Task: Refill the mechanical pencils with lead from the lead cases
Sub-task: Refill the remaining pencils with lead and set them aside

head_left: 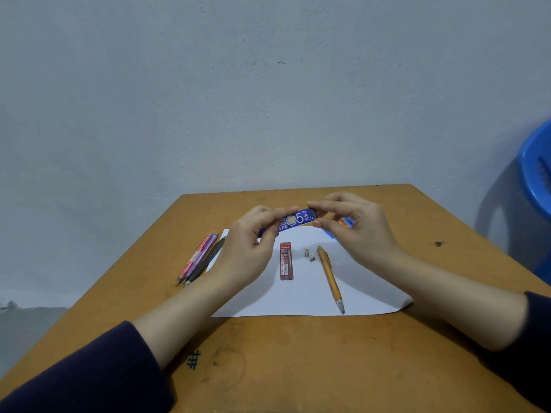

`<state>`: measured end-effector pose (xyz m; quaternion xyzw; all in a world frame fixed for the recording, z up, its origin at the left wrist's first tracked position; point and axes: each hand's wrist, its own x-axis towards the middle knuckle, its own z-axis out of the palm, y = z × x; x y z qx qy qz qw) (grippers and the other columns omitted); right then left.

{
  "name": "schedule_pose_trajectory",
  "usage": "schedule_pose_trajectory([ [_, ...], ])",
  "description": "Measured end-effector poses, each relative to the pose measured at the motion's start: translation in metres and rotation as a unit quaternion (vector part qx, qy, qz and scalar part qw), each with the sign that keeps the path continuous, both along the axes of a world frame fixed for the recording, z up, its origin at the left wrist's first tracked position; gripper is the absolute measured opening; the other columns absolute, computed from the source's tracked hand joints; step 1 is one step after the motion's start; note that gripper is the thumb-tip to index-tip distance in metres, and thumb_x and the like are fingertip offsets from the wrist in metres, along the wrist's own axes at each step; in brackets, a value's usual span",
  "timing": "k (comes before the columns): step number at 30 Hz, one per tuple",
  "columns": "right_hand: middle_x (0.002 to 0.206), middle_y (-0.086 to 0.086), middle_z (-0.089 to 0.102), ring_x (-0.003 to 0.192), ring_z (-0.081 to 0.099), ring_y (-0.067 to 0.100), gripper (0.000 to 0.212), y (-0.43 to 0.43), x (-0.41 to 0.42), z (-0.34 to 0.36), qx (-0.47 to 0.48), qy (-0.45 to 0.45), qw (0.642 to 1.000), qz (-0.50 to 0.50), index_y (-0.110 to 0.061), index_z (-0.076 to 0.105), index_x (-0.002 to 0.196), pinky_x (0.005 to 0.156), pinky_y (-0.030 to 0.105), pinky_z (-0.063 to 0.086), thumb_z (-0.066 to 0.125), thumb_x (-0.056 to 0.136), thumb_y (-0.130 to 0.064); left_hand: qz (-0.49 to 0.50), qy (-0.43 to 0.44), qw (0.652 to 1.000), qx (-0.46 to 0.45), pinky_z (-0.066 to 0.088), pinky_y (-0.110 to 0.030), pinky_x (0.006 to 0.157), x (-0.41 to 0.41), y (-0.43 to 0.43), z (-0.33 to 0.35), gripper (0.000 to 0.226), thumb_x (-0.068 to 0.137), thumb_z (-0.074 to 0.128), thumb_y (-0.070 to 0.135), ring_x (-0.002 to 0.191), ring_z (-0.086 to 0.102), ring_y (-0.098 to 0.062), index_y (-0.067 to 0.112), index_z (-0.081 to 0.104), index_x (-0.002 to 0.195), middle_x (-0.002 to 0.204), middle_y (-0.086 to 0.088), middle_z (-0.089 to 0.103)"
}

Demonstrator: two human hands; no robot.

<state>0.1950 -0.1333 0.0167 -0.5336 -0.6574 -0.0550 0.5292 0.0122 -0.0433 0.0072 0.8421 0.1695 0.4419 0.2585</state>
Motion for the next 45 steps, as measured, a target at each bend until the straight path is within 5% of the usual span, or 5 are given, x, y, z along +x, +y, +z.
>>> schedule_pose_trajectory([
  [8, 0.093, -0.009, 0.068, 0.086, 0.065, 0.006, 0.032, 0.0, 0.002, 0.005, -0.045, 0.054, 0.997, 0.017, -0.027, 0.069, 0.099, 0.076, 0.036, 0.055, 0.071, 0.079, -0.001, -0.037, 0.02, 0.999, -0.025, 0.048, -0.019, 0.072, -0.001, -0.008, 0.003, 0.032, 0.095, 0.056, 0.018, 0.092, 0.056, -0.008, 0.022, 0.058, 0.126, 0.104, 0.002, 0.058],
  [16, 0.083, -0.009, 0.066, 0.079, 0.063, 0.005, 0.035, -0.001, 0.0, 0.006, -0.068, 0.065, 0.995, 0.027, -0.025, 0.068, 0.094, 0.073, 0.016, 0.052, 0.066, 0.08, 0.007, -0.015, 0.017, 1.0, 0.022, 0.048, -0.022, 0.073, 0.001, -0.003, 0.002, 0.032, 0.088, 0.055, 0.021, 0.09, 0.055, -0.008, 0.033, 0.057, 0.118, 0.099, 0.001, 0.06],
  [28, 0.089, 0.005, 0.069, 0.076, 0.066, 0.009, 0.047, -0.007, -0.005, 0.011, -0.101, 0.146, 0.979, 0.101, -0.017, 0.066, 0.107, 0.077, 0.019, 0.053, 0.076, 0.069, 0.009, -0.004, -0.009, 1.0, 0.03, 0.041, -0.008, 0.074, 0.002, 0.001, 0.001, 0.031, 0.088, 0.058, 0.013, 0.09, 0.056, -0.005, 0.018, 0.065, 0.118, 0.098, -0.001, 0.061],
  [38, 0.082, 0.007, 0.071, 0.073, 0.068, 0.008, 0.036, -0.01, -0.011, 0.015, -0.107, 0.213, 0.966, 0.1, -0.016, 0.071, 0.089, 0.069, 0.015, 0.053, 0.07, 0.072, 0.015, -0.009, 0.006, 0.998, 0.055, 0.042, -0.011, 0.071, 0.001, 0.0, 0.002, 0.034, 0.087, 0.057, 0.019, 0.089, 0.056, -0.01, 0.015, 0.065, 0.12, 0.097, -0.001, 0.061],
  [45, 0.073, -0.011, 0.071, 0.075, 0.069, 0.005, 0.038, -0.01, -0.009, 0.014, -0.114, 0.203, 0.968, 0.096, -0.018, 0.07, 0.093, 0.069, 0.014, 0.053, 0.068, 0.074, 0.016, -0.006, 0.013, 0.998, 0.067, 0.041, -0.008, 0.07, 0.0, 0.002, 0.001, 0.034, 0.087, 0.057, 0.018, 0.089, 0.054, -0.006, 0.015, 0.065, 0.121, 0.096, 0.001, 0.059],
])
